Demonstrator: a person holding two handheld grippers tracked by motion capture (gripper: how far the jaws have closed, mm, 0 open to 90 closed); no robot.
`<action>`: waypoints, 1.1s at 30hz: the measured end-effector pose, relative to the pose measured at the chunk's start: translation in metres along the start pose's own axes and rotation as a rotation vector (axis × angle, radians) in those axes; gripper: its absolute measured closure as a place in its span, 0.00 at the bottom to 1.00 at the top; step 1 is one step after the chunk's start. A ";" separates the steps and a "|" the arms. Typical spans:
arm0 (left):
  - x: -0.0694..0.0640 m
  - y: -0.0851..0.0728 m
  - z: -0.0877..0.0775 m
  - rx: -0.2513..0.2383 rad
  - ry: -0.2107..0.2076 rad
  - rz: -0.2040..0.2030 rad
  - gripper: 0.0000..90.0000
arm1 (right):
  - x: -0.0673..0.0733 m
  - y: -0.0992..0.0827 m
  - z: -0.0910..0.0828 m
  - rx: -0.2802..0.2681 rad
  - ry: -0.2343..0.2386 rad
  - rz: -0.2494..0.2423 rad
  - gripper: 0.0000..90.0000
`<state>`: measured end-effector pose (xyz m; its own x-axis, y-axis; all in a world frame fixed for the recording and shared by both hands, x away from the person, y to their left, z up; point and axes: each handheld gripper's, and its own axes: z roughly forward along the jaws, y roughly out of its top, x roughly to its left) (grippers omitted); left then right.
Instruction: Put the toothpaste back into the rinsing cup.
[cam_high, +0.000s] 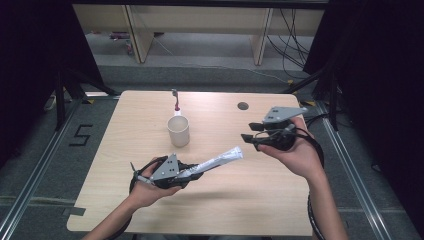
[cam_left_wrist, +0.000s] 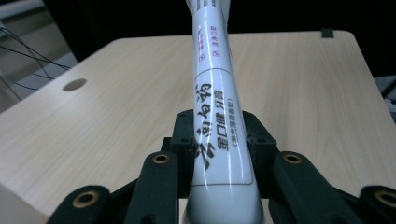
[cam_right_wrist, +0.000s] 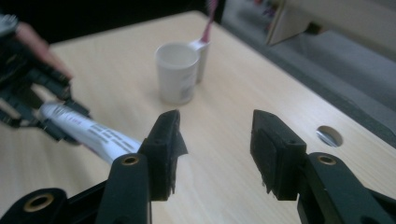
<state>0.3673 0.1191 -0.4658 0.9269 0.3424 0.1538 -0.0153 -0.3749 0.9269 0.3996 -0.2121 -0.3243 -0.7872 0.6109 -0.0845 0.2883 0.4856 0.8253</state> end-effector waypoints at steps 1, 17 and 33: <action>0.000 0.000 -0.002 -0.015 0.017 -0.004 0.78 | -0.003 -0.005 -0.003 -0.045 -0.026 0.036 0.59; 0.005 0.002 -0.018 -0.134 0.115 -0.083 0.78 | 0.010 -0.090 0.048 -0.153 0.042 0.357 0.45; 0.006 0.002 -0.014 -0.146 0.143 -0.095 0.79 | 0.049 -0.078 0.085 -0.372 0.309 0.464 0.40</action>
<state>0.3678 0.1325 -0.4578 0.8645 0.4926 0.1005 0.0062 -0.2103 0.9776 0.3846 -0.1666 -0.4402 -0.7627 0.4705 0.4438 0.4713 -0.0657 0.8795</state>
